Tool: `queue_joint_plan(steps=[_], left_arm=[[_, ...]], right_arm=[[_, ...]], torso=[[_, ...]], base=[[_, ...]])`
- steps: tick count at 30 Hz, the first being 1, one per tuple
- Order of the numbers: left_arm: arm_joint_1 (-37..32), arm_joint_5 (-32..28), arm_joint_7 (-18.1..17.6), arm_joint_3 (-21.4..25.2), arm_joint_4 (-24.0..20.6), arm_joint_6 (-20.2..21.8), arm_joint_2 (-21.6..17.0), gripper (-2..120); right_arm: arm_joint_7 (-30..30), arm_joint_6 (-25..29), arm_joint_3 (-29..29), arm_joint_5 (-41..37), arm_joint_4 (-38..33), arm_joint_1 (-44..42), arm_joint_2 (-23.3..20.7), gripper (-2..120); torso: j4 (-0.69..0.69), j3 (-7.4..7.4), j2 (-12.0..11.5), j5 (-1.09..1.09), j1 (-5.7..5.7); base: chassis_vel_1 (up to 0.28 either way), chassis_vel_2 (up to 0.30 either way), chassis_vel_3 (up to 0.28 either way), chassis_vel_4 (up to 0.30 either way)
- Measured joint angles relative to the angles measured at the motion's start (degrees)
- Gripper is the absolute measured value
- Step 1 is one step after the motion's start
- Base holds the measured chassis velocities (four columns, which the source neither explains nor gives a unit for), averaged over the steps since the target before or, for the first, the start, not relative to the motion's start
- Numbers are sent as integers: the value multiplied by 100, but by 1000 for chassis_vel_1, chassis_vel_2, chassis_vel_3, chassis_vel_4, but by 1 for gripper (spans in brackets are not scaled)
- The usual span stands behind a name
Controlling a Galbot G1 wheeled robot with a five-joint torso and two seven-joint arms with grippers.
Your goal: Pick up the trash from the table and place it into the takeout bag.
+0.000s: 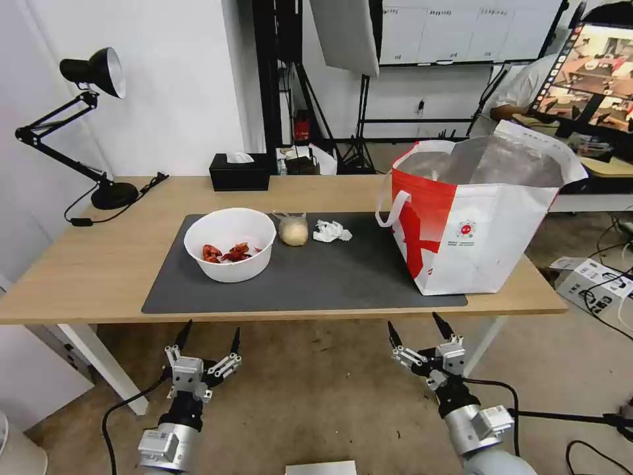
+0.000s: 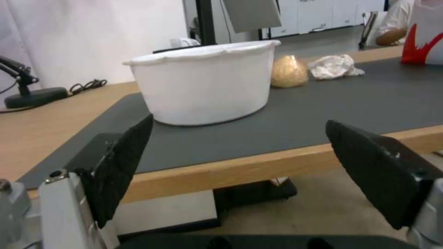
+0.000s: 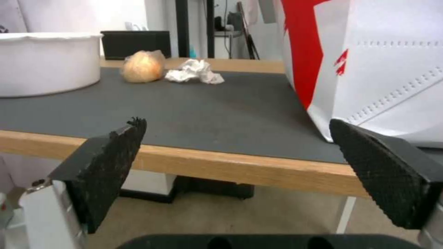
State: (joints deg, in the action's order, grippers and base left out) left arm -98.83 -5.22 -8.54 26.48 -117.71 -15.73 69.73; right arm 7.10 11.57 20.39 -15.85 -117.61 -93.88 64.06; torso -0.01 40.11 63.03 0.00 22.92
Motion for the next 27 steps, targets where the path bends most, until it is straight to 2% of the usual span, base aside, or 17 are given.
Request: queue_joint_plan(steps=[10,17,21,25,27], left_arm=[[71,-39,19,-19,82,0,3,100],[52,-51,19,23,57,5,-1,100],[37,-53,18,51,34,9,-1,100],[3,-59,15,97,-1,16,7,100],[-4,-71,13,98,-6,10,7,100]], right_arm=[[19,-193,-236,-21,4,292,-140,100],[115,-688,-930,-306,-120,1371,-585,100],[171,-843,-1176,-371,-120,1696,-672,100],[388,-1121,-1854,-557,157,2643,-727,100],[432,-1157,-1960,-613,233,2823,-727,100]], torso=[[0,0,0,0,0],[0,1,0,1,0],[1,1,0,-1,0],[1,1,0,0,0],[1,1,-1,1,0]], base=[[0,0,0,0],[0,0,0,0],[0,0,0,0],[0,0,0,0],[0,0,0,0]])
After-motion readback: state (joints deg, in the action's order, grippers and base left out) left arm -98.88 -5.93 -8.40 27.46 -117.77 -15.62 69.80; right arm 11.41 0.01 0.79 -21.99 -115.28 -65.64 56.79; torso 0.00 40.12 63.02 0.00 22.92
